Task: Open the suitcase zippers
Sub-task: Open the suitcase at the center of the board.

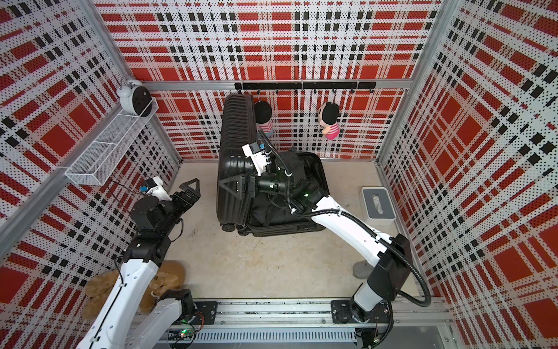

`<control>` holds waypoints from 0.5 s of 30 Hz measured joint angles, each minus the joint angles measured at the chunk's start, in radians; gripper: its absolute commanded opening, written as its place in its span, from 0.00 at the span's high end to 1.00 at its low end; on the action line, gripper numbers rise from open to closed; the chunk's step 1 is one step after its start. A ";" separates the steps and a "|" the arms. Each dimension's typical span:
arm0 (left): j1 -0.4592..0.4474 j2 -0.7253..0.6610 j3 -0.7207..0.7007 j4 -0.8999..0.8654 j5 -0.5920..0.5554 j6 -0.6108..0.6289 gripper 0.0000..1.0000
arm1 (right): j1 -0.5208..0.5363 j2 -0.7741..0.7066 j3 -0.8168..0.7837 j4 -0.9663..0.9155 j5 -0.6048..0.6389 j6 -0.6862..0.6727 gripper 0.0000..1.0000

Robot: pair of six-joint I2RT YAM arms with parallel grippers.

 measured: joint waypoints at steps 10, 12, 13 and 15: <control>0.019 0.046 -0.003 0.021 0.023 -0.008 0.02 | 0.032 0.035 0.116 -0.170 0.038 -0.121 0.00; 0.028 0.040 -0.003 0.021 0.023 -0.008 0.02 | 0.046 0.092 0.202 -0.210 0.032 -0.140 0.00; 0.035 0.035 -0.003 0.020 0.023 -0.008 0.02 | 0.055 0.125 0.245 -0.228 0.028 -0.151 0.00; 0.051 0.025 -0.003 0.019 0.023 -0.009 0.02 | 0.064 0.161 0.276 -0.239 0.027 -0.172 0.00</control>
